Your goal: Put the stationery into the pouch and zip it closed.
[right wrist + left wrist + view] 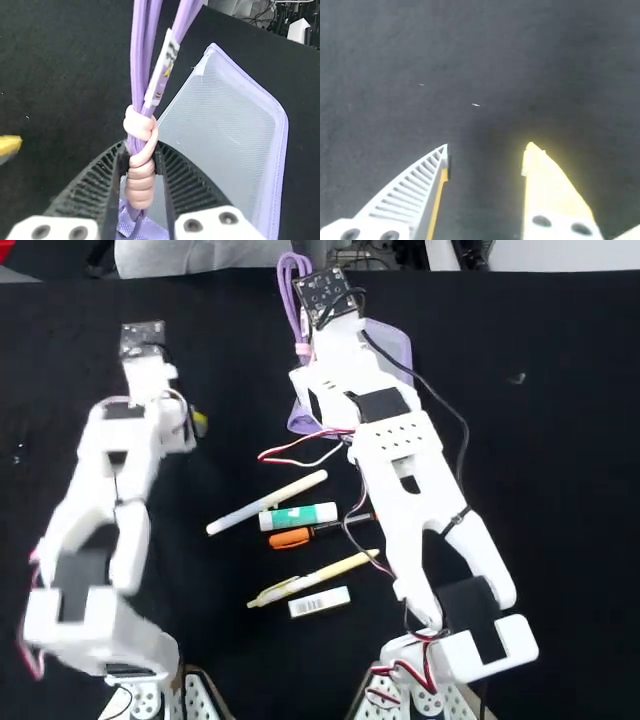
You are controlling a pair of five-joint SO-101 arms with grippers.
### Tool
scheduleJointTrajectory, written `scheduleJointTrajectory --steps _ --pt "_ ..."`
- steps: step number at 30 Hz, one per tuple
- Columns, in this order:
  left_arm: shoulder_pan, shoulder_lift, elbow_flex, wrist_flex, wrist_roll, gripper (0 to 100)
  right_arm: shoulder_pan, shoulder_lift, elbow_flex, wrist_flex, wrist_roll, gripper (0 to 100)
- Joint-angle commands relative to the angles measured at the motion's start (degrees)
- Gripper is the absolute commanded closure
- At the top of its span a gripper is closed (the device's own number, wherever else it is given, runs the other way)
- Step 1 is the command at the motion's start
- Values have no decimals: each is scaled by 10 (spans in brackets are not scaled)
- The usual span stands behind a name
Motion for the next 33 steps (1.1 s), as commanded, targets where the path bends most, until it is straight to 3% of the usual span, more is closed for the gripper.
scheduleJointTrajectory --steps 1,4,9,13,33 --pt "13 -142 158 -170 9 724 3 -8 -2 0 0 988" --pt "21 -220 260 -270 10 720 -10 -10 -6 12 0 988" --pt "86 -303 356 -338 6 719 -42 -10 -6 20 0 988" --pt "119 -326 375 -341 6 720 -48 -10 -3 20 0 988" --pt "148 -332 389 -342 -33 720 -82 -10 -7 37 0 987"
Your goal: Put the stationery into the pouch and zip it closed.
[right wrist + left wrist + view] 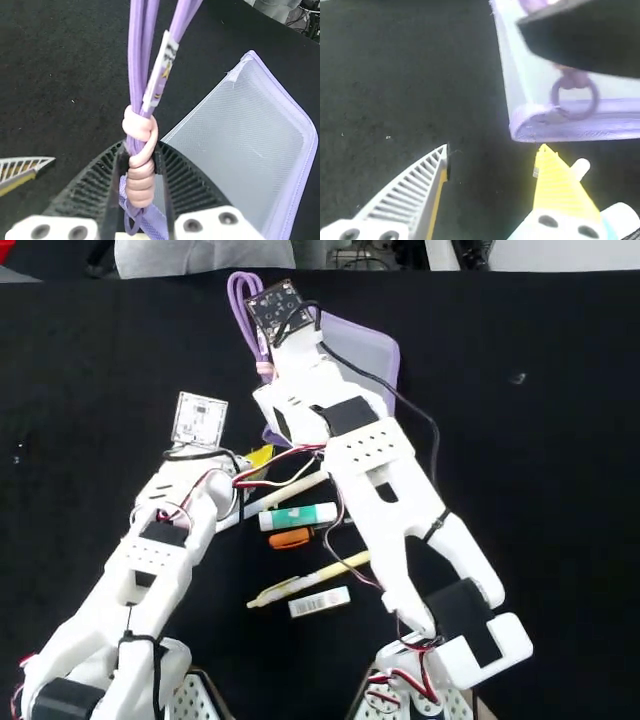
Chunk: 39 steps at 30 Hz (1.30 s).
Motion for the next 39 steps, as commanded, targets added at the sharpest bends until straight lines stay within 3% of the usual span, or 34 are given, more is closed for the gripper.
scheduleJointTrajectory --steps 1,11,27,39 --pt "3 -15 -9 -13 -12 721 -10 -12 -10 25 -1 987" --pt "4 -14 10 -60 -12 721 -18 -77 -22 104 -1 987" --pt "5 -20 1 -24 -11 718 -17 -77 -22 69 1 987" --pt "16 -20 3 -25 -8 717 -17 -79 -25 68 43 987"
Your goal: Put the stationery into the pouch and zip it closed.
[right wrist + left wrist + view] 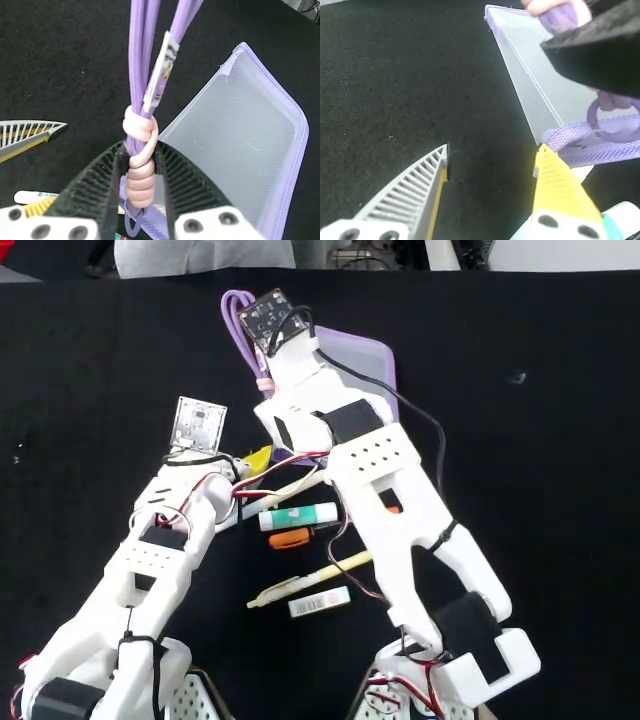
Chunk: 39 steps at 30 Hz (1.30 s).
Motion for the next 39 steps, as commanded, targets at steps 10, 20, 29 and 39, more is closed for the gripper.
scheduleJointTrajectory --steps 10,20,29,39 --pt "29 -23 -17 -3 -4 717 32 -41 -25 -13 4 987" --pt "29 -181 51 0 -5 718 30 -41 -22 -14 4 987" --pt "28 -69 -3 0 -7 718 28 -41 -22 -11 4 987" --pt "56 5 -45 -3 -7 720 30 -41 -22 -11 4 987"
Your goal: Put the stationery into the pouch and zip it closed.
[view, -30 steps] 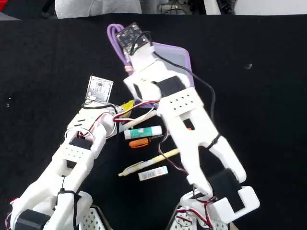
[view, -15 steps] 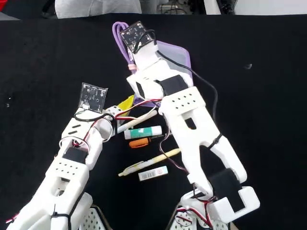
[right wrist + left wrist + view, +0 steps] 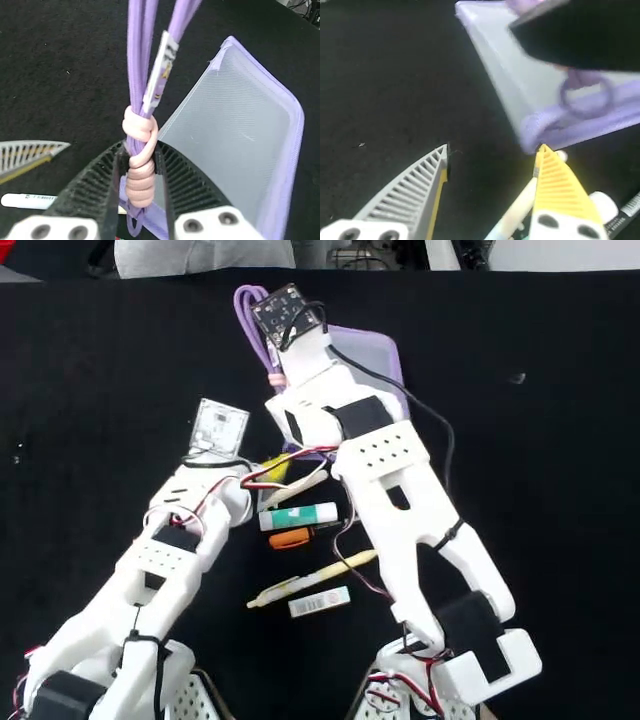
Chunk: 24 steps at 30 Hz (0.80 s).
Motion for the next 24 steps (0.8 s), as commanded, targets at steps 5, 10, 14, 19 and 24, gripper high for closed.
scheduleJointTrajectory --steps 5,10,14,19,24 --pt "9 -16 -36 -3 -4 721 7 -36 -22 -12 2 987" --pt "8 -16 -41 -4 -5 721 5 -37 -22 -10 2 987" --pt "2 -15 -42 -25 -5 721 4 -39 -22 6 2 987" --pt "1 25 -54 -63 -5 721 4 -41 -25 29 4 987" --pt "4 91 -89 -63 -4 722 4 -41 -25 30 3 987"
